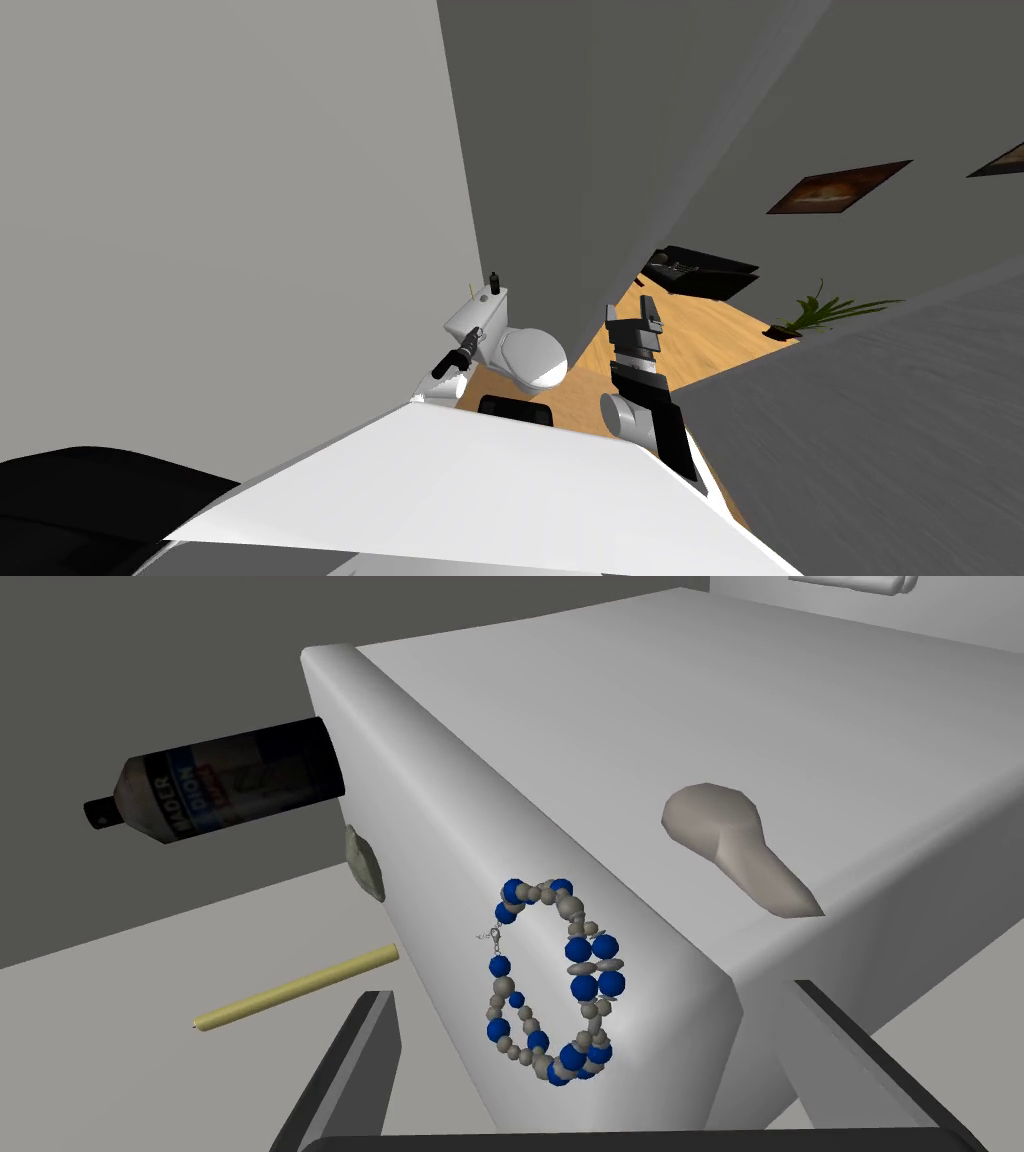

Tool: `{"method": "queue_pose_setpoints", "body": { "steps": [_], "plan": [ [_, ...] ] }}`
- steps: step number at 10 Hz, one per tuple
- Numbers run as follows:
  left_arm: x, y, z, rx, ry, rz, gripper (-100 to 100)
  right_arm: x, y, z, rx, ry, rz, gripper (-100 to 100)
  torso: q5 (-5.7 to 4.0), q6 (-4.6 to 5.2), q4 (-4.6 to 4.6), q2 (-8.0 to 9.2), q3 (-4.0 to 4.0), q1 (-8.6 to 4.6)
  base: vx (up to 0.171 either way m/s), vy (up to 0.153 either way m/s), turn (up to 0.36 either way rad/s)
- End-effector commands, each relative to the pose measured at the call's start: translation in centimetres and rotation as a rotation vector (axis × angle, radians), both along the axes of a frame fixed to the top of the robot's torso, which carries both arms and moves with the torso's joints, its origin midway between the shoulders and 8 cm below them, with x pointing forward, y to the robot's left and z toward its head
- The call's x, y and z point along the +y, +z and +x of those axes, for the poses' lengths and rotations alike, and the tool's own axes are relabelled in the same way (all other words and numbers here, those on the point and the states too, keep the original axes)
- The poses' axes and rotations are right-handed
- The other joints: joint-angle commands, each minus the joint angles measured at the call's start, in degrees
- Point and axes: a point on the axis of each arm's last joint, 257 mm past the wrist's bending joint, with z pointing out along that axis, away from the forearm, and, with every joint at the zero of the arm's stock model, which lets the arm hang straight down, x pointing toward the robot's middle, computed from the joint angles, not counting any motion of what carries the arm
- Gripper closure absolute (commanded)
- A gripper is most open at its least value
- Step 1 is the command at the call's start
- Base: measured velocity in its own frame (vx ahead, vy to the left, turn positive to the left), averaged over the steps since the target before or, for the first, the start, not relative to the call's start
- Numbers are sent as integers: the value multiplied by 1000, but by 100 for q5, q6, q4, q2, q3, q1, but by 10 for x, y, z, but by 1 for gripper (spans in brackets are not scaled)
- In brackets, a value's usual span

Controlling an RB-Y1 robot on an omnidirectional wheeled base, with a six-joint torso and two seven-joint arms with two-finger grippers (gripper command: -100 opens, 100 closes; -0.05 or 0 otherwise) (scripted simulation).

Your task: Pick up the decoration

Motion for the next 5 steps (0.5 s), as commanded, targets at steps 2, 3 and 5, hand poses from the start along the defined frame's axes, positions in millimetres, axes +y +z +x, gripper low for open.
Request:
{"method": "queue_pose_setpoints", "body": {
  "steps": [2, 3, 5],
  "plan": [
    [-8, -2, -5, -1, -15, 0, -100, 0, 0, 0, 0, 0, 0, 0, 1, 0, -6, -26, -15, 5, 116, 23, 111],
    [-9, -2, -5, -3, -17, 1, 100, 0, 0, 0, 0, 0, 0, 0, 0, 3, -4, -10, -8, 1, 7, 1, -2],
    [-9, -11, -11, 21, -16, -3, 100, 0, 0, 0, 0, 0, 0, 0, -17, 10, 34, 6, 18, -4, -7, -3, 6]
  ]
}}
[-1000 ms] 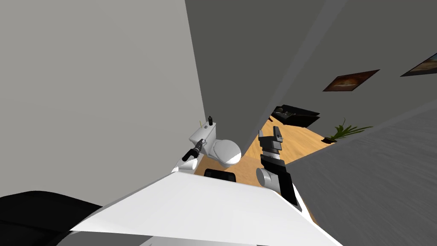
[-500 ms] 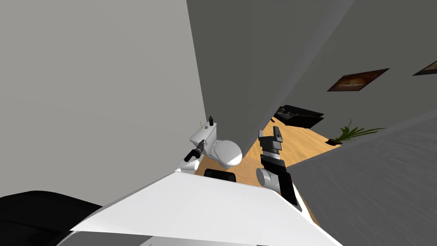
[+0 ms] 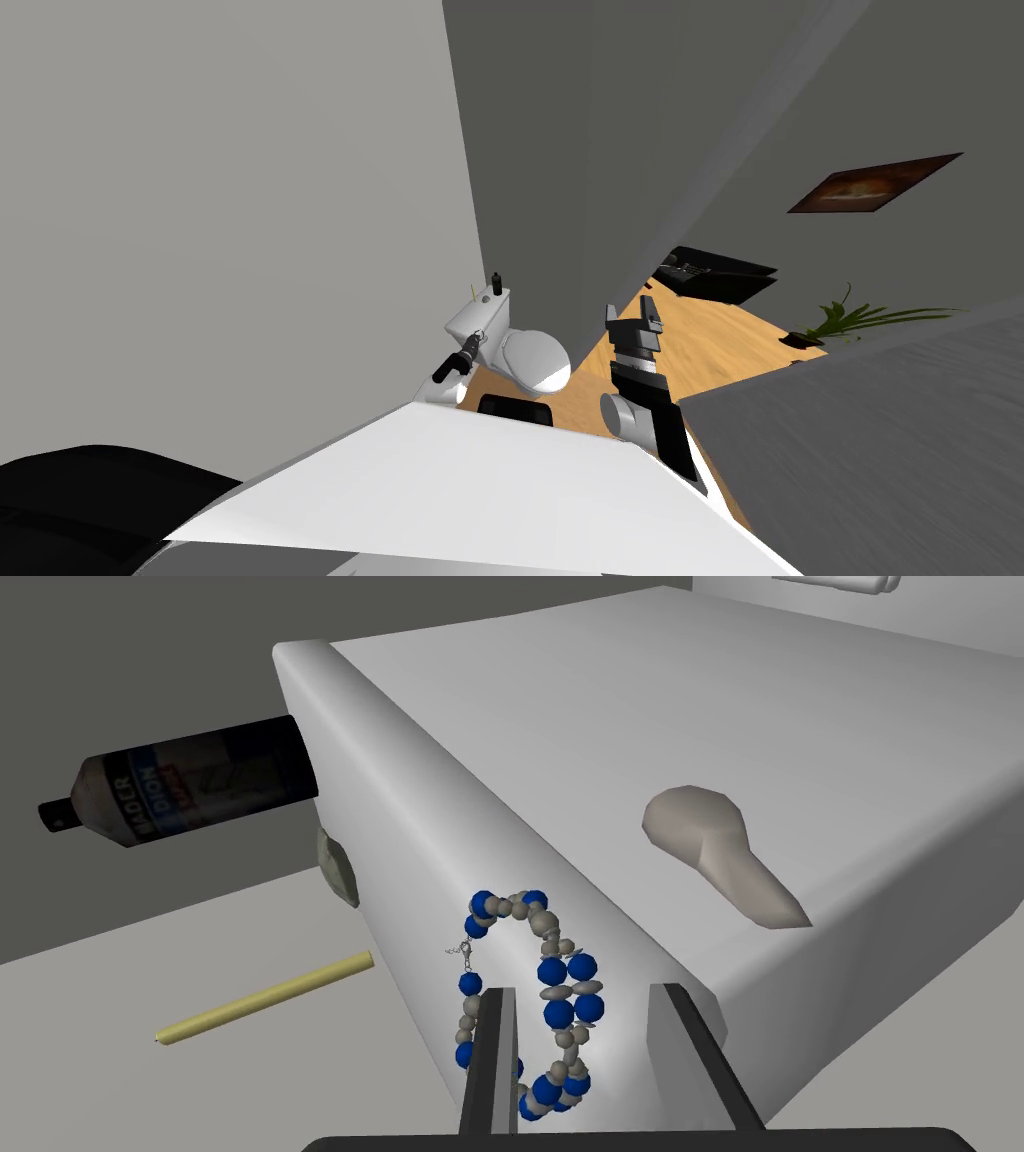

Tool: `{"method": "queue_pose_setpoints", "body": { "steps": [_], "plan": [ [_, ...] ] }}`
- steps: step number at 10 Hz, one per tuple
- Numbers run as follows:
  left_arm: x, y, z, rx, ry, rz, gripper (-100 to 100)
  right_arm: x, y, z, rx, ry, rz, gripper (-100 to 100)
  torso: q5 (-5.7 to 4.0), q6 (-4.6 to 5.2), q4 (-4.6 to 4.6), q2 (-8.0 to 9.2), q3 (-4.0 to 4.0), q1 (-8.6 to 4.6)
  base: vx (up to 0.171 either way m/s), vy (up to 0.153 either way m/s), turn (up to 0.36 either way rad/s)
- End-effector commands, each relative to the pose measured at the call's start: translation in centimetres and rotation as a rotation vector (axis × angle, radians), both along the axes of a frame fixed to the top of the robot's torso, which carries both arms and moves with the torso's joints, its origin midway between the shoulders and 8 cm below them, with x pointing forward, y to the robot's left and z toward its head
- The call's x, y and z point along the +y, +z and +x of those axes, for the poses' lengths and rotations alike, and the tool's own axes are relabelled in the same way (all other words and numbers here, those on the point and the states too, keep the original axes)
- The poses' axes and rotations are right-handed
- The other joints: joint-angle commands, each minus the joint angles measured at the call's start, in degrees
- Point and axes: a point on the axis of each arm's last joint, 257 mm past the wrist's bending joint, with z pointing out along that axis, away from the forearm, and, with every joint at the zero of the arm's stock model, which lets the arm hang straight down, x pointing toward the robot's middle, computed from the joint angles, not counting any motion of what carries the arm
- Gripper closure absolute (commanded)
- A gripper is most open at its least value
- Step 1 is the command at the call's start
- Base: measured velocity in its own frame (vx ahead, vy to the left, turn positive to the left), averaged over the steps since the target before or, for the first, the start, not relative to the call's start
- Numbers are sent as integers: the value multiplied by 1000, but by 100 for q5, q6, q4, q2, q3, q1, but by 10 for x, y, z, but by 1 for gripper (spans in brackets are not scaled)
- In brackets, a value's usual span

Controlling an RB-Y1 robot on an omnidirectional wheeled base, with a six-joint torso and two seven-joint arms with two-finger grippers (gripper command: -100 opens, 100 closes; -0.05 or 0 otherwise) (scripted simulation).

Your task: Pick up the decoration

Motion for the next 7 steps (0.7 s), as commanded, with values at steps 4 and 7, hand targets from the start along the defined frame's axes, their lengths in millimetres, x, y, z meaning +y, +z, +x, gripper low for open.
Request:
{"method": "queue_pose_setpoints", "body": {
  "steps": [4, 7],
  "plan": [
    [11, 12, 11, -20, 20, 4, 100, 0, 0, 0, 0, 0, 0, 0, 3, -1, -4, -6, -5, 6, -19, -4, -45],
    [13, 11, 11, -19, 23, 6, 0, 0, 0, 0, 0, 0, 0, 0, 6, 5, 0, 5, 2, 2, -62, -13, -73]
  ]
}}
